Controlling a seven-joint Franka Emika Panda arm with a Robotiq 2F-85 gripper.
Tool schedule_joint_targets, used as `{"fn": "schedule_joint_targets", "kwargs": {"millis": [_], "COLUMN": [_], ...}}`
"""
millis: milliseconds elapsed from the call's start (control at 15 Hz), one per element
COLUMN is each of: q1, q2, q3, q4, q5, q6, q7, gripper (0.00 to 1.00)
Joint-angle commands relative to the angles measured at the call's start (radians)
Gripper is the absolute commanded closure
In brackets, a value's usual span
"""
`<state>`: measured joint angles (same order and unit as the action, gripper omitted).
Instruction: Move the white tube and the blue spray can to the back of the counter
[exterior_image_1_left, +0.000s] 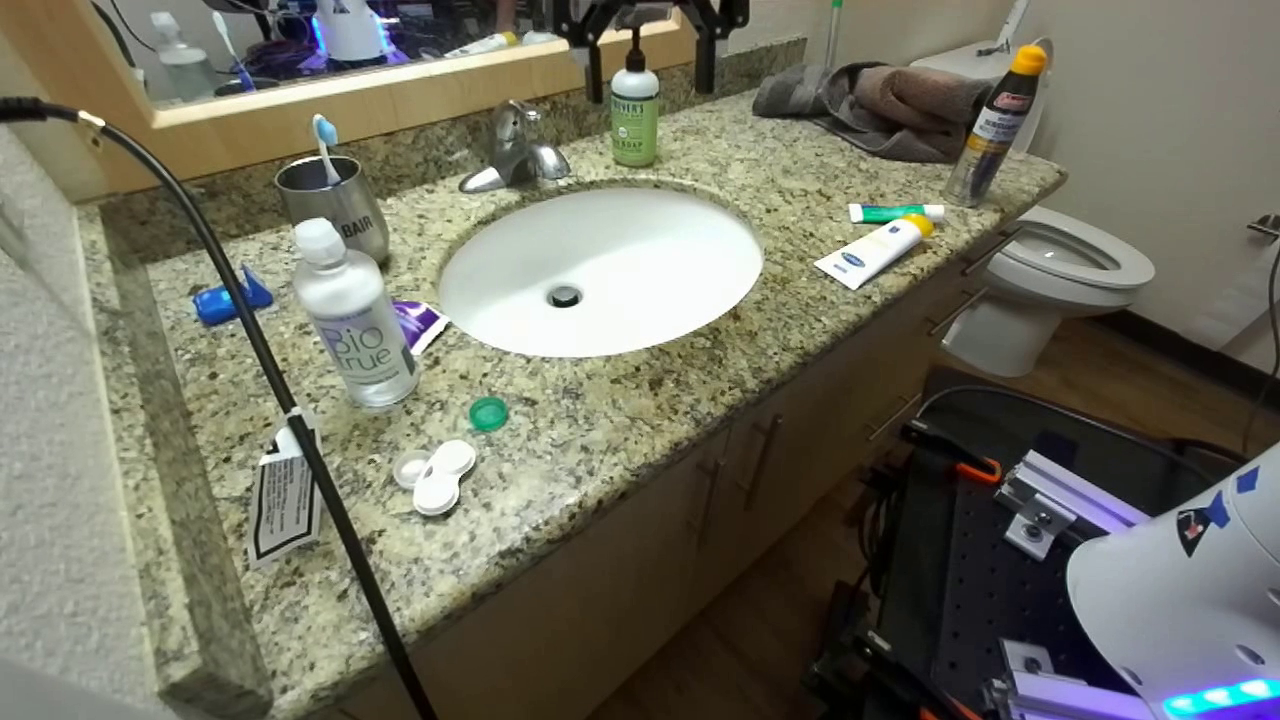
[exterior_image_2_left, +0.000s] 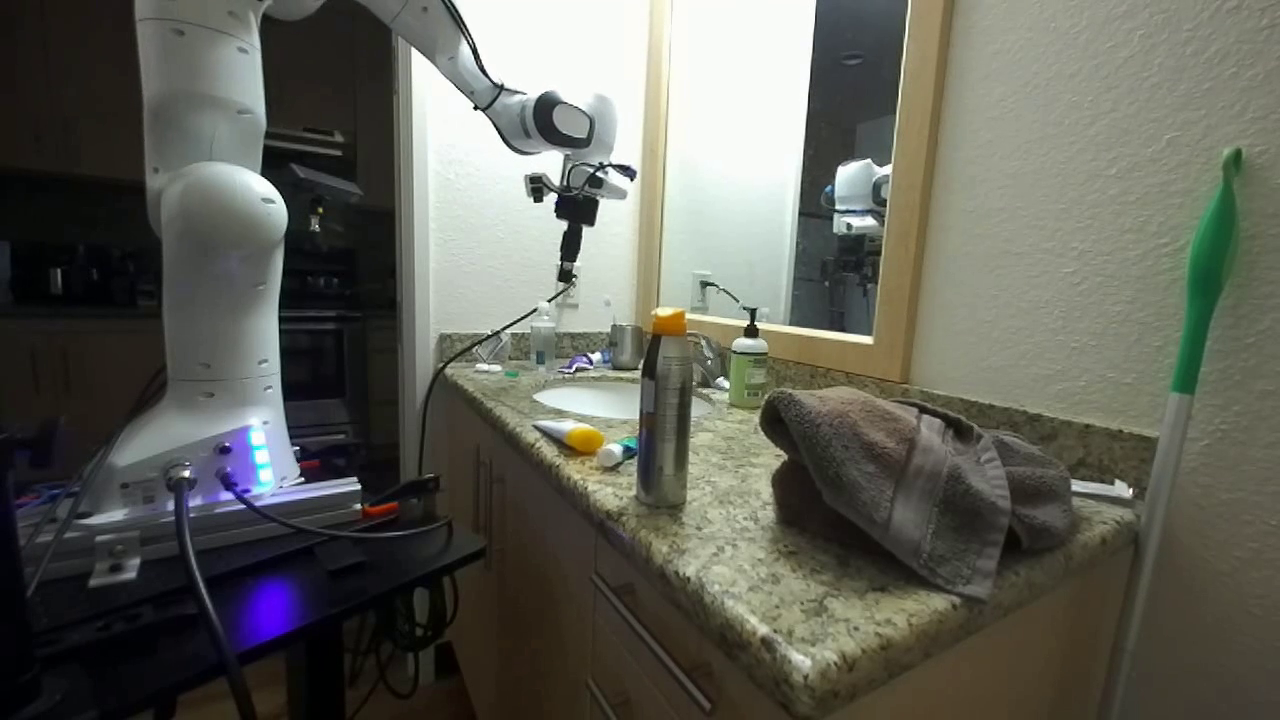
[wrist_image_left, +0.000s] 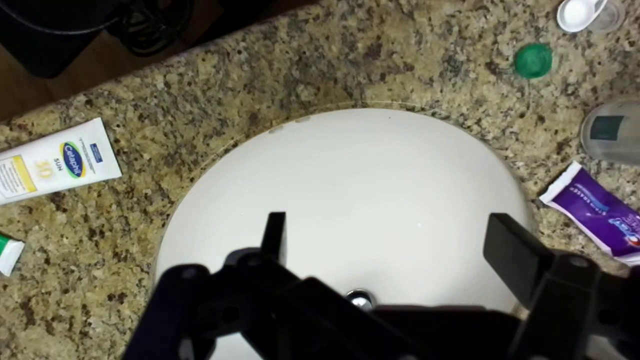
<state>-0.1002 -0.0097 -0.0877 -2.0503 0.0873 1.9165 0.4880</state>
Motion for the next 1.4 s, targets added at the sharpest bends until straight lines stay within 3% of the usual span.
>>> {"fn": "schedule_joint_targets", "kwargs": {"millis": [0, 200, 733, 800, 1067, 1333], "q1": [0.003, -0.006, -0.078, -0.068, -0.067, -0.084], "q2": [0.004, 0.041, 0.169, 0.122, 0.131, 0.122], "q3": [-0.001, -0.012, -0.121, -0.114, -0.117, -0.164], "q4": [0.005, 0.025, 0.193, 0.15, 0.16, 0.152], "q5": [0.001, -0.021, 0.079, 0.046, 0.047, -0.087], "q6": [-0.002, 0.081, 0.262, 0.226, 0.23, 0.249], "q7": [0.009, 0.097, 0.299, 0.25, 0.254, 0.418], "gripper": [0.0, 0.0, 0.0, 0.0, 0.0, 0.0]}}
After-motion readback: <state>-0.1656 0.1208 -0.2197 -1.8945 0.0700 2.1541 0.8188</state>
